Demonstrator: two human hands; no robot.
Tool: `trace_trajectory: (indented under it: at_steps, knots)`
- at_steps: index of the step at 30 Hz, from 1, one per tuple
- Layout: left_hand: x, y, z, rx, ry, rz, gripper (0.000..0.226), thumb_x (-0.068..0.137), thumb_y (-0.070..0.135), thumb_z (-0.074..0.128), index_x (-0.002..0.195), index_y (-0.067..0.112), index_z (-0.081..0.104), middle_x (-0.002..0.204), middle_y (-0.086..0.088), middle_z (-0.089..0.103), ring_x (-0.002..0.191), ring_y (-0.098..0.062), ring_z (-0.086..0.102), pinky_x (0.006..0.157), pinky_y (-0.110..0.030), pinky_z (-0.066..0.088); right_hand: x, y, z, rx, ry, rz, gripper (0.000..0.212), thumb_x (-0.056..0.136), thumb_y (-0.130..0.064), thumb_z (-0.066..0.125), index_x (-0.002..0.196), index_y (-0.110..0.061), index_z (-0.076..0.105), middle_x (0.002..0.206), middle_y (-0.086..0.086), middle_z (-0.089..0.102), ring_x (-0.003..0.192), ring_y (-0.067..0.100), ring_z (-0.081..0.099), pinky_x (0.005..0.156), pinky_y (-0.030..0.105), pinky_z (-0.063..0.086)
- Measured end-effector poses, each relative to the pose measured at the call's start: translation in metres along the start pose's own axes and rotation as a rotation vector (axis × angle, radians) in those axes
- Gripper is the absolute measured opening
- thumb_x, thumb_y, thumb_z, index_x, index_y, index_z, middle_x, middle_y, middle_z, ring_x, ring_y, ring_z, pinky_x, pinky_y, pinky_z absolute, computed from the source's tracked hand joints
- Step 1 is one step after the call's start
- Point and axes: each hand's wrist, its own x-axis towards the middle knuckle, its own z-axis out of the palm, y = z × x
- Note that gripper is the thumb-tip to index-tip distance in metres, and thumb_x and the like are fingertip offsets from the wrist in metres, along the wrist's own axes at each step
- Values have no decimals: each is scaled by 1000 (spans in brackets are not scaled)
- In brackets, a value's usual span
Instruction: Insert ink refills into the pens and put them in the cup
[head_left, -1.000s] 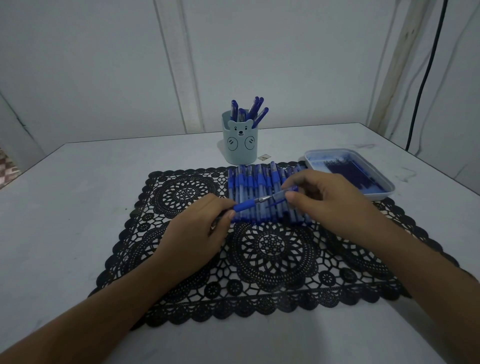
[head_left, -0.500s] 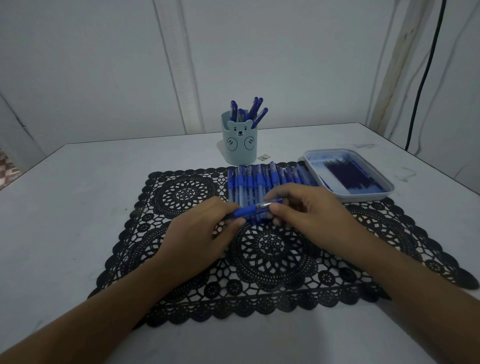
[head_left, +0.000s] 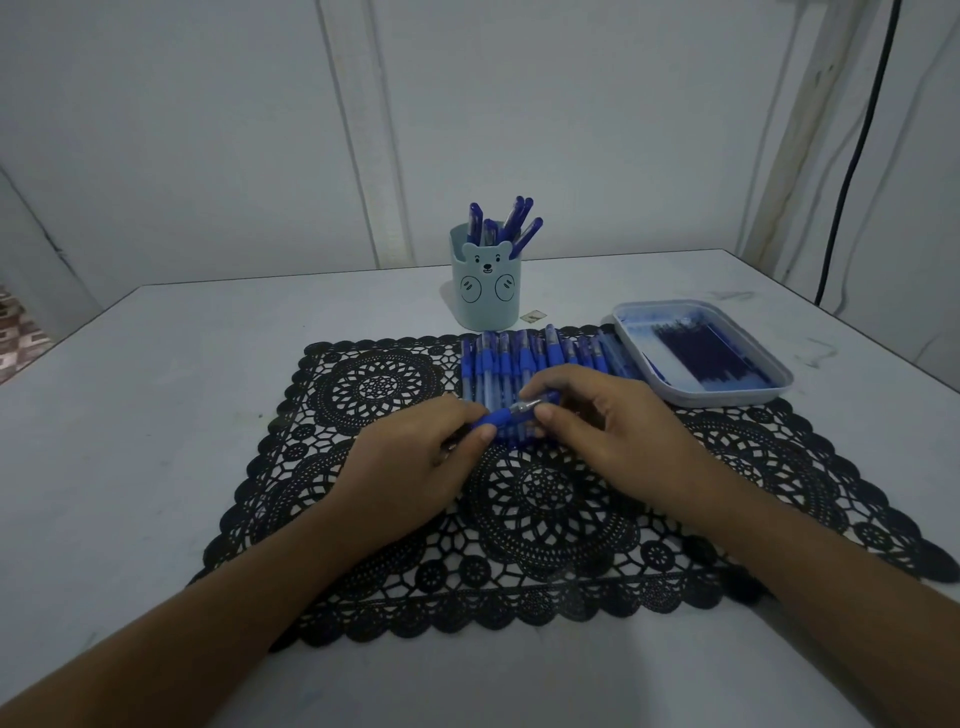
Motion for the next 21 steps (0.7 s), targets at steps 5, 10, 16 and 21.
trace_trajectory:
  at_steps: [5,10,16,21]
  knots:
    - [0,5,0,160,85,48,29,91,29,46,105,13,66,88,5,66,69,-8,58,56,-20,46,0,3,2,-99,41,-55,24,90,-30,52,114,-27,53,94,-8,63,84,5,61,75,19,48]
    - [15,-4,-16,193,167,-46,28,88,27,50,104,11,67,88,2,62,77,-11,51,68,-27,40,5,22,-1,-380,-29,35,59,92,-48,31,143,-20,25,141,-6,37,131,6,29,105,21,20]
    - [89,-14,-60,-150,444,-390,18,87,20,58,104,15,63,90,8,63,81,-7,60,75,-14,45,7,35,6,-564,-220,165,58,96,-46,25,146,-18,18,154,-1,13,141,13,8,114,28,4]
    - [177,-49,-75,-311,563,-474,10,83,21,57,91,16,60,89,-5,67,85,-20,64,80,-40,52,7,36,5,-572,-221,170,57,97,-46,23,146,-20,17,154,-3,12,141,11,6,113,27,2]
